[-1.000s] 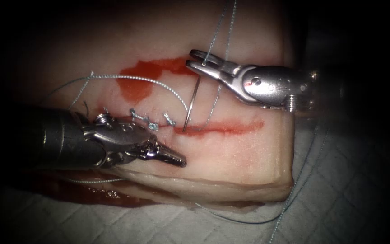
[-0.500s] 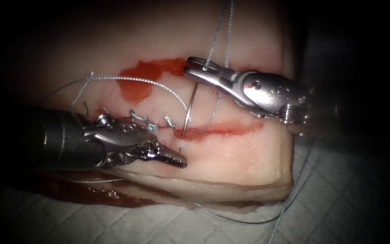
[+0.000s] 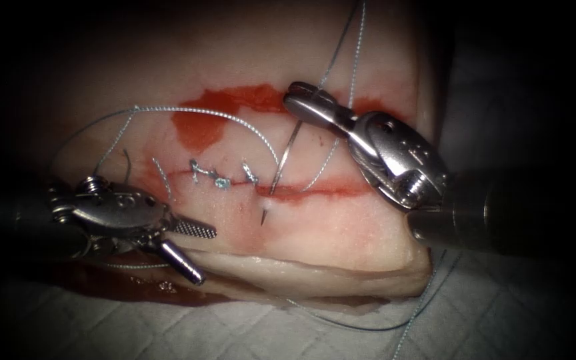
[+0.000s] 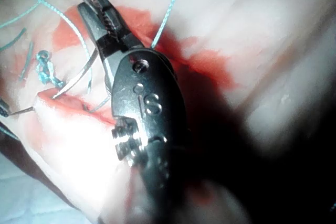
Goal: Wound Closure
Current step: Insert the needle into the bottom half of the wound from the inside, then pull the needle through the tissue using the left grasper
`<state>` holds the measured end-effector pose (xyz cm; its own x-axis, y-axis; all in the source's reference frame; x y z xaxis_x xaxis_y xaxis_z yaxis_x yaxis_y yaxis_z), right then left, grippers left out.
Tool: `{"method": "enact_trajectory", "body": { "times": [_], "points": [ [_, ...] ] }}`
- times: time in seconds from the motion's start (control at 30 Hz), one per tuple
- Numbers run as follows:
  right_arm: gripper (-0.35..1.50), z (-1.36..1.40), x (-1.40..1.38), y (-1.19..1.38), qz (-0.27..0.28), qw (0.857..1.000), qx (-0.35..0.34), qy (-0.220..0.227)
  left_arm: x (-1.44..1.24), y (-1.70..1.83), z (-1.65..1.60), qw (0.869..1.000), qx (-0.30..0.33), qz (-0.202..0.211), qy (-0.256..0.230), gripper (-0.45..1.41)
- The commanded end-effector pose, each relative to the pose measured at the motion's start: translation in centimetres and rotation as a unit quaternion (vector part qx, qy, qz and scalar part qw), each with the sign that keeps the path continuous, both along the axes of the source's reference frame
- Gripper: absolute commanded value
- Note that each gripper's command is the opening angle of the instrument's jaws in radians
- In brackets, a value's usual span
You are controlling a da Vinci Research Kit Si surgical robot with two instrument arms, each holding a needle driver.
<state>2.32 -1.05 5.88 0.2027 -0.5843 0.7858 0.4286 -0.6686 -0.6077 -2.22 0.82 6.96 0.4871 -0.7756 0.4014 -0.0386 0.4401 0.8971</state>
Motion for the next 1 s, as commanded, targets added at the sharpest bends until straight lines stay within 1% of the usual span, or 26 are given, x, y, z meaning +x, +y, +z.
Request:
{"method": "enact_trajectory", "body": {
  "times": [0.03,0.07,0.1,0.13,0.2,0.27,0.3,0.4,0.47,0.53,0.57,0.67,0.73,0.77,0.83,0.87,0.9,0.93,1.0],
  "points": [
    [-0.35,0.08,0.09,-0.02,-0.001,1.0,0.008,-0.005,0.01,0.02,-0.03,1.0,-0.018,0.009,-0.016,0.61],
    [-0.35,0.09,0.09,-0.04,0.0,1.0,0.015,-0.005,0.04,0.04,-0.09,0.999,-0.036,0.012,-0.027,0.61],
    [-0.35,0.11,0.09,-0.06,0.005,1.0,0.03,-0.001,0.06,0.06,-0.16,0.997,-0.066,0.018,-0.045,0.59],
    [-0.35,0.12,0.09,-0.08,0.011,0.999,0.042,0.003,0.08,0.09,-0.23,0.992,-0.107,0.025,-0.067,0.58],
    [-0.35,0.13,0.1,-0.1,0.015,0.998,0.067,0.014,0.07,0.11,-0.32,0.986,-0.138,0.033,-0.084,0.49],
    [-0.35,0.14,0.11,-0.12,0.014,0.995,0.098,0.021,0.03,0.13,-0.38,0.971,-0.202,0.039,-0.124,0.49],
    [-0.35,0.14,0.11,-0.13,0.014,0.993,0.113,0.023,0.01,0.14,-0.4,0.964,-0.222,0.039,-0.139,0.47],
    [-0.35,0.15,0.13,-0.18,0.006,0.988,0.148,0.034,-0.07,0.18,-0.42,0.933,-0.303,0.035,-0.191,0.49],
    [-0.35,0.17,0.15,-0.21,0.003,0.983,0.175,0.049,-0.13,0.19,-0.4,0.913,-0.347,0.032,-0.213,0.52],
    [-0.35,0.19,0.16,-0.23,-0.017,0.979,0.193,0.064,-0.18,0.2,-0.38,0.904,-0.365,0.034,-0.219,0.54],
    [-0.35,0.2,0.17,-0.24,-0.029,0.976,0.203,0.072,-0.2,0.19,-0.36,0.897,-0.378,0.037,-0.224,0.56],
    [-0.35,0.23,0.19,-0.28,-0.044,0.968,0.229,0.087,-0.24,0.2,-0.3,0.884,-0.405,0.041,-0.232,0.59],
    [-0.35,0.24,0.2,-0.31,-0.046,0.963,0.247,0.096,-0.26,0.21,-0.27,0.879,-0.414,0.041,-0.232,0.59],
    [-0.35,0.24,0.21,-0.33,-0.047,0.959,0.259,0.101,-0.26,0.21,-0.25,0.874,-0.427,0.046,-0.229,0.59],
    [-0.35,0.24,0.22,-0.36,-0.053,0.954,0.275,0.109,-0.27,0.22,-0.22,0.868,-0.439,0.054,-0.225,0.59],
    [-0.35,0.24,0.23,-0.37,-0.054,0.948,0.29,0.115,-0.28,0.22,-0.21,0.862,-0.45,0.058,-0.224,0.58],
    [-0.35,0.24,0.24,-0.37,-0.055,0.946,0.296,0.117,-0.3,0.22,-0.19,0.855,-0.464,0.063,-0.223,0.58],
    [-0.35,0.24,0.25,-0.38,-0.055,0.944,0.301,0.12,-0.31,0.22,-0.19,0.847,-0.476,0.066,-0.226,0.54],
    [-0.35,0.23,0.26,-0.39,-0.053,0.938,0.319,0.127,-0.36,0.21,-0.17,0.836,-0.494,0.07,-0.228,0.47]
  ]
}}
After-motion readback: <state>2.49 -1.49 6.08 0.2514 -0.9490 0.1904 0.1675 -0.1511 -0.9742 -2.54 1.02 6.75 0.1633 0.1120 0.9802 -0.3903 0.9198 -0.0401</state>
